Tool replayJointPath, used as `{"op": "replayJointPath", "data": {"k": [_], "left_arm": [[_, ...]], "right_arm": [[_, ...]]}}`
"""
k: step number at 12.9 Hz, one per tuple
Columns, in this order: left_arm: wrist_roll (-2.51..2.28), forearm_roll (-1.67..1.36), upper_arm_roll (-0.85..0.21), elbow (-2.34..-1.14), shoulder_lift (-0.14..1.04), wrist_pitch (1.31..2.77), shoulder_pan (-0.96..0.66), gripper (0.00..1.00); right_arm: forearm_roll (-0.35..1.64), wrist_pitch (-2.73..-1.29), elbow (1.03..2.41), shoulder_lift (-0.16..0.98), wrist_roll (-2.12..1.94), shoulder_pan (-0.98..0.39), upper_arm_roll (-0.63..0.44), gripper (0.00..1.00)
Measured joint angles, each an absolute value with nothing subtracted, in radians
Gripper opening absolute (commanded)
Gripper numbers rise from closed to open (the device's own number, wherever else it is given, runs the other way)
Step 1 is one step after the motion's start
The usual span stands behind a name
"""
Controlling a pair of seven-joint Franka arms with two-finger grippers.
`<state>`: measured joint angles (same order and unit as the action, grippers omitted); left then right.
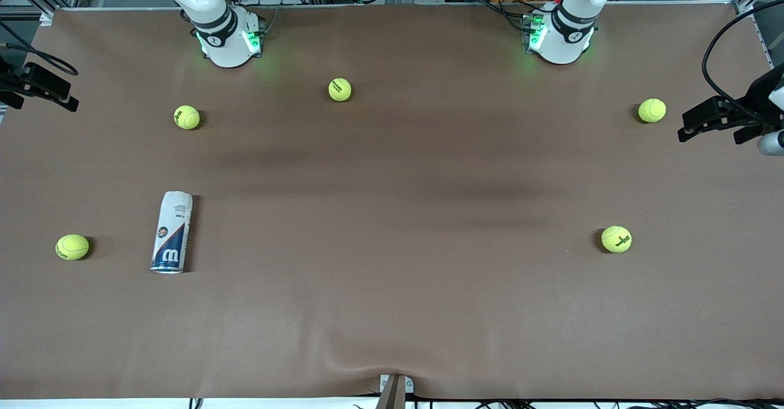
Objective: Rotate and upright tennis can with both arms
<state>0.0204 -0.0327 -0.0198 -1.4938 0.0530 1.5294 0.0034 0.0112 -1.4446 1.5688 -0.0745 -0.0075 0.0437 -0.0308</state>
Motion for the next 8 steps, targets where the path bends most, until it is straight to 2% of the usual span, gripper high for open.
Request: {"op": "replayJointPath", "data": {"k": [8], "left_arm": [[0.019,-0.033,-0.019,-1.494,0.053,1.529,0.003,1.00]], "right_arm": [[0.026,-1.450,1.569,-0.069,-0.007,0.044,-0.036,1.00]]}}
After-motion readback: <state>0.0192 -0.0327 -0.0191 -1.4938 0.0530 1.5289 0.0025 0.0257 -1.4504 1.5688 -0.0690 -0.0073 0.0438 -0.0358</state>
